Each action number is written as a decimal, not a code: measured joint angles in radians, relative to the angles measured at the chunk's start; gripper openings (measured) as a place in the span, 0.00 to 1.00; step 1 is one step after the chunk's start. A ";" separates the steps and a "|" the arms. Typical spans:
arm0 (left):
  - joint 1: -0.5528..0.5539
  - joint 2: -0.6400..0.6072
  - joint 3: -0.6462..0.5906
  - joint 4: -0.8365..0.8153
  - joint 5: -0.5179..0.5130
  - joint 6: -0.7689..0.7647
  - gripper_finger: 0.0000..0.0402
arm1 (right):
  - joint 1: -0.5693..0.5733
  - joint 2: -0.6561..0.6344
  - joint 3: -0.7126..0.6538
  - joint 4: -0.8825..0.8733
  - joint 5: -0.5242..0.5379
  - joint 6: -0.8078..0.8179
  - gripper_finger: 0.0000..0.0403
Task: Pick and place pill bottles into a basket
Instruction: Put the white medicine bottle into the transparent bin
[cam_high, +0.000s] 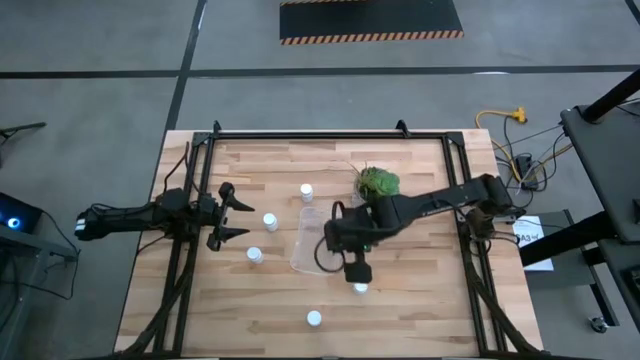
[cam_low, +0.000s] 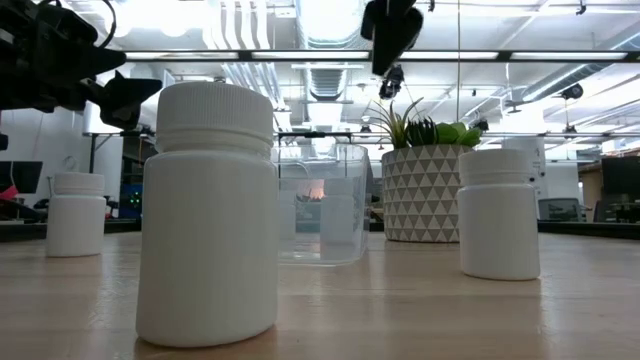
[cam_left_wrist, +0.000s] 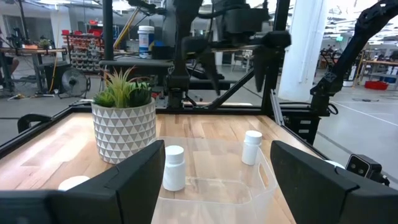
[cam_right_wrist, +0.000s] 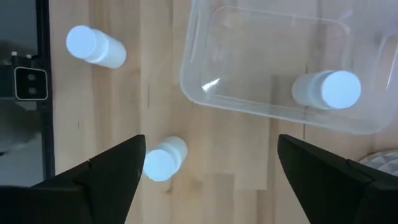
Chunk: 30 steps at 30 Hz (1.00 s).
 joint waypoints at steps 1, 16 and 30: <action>0.000 0.000 0.000 0.000 0.000 0.000 0.68 | 0.013 0.000 -0.001 -0.001 0.009 0.017 0.88; 0.000 0.000 0.000 0.000 0.000 0.000 0.68 | 0.159 0.001 -0.075 0.026 0.023 0.124 0.86; 0.000 0.000 0.000 0.000 0.000 0.000 0.68 | 0.170 0.002 -0.229 0.167 0.022 0.165 0.87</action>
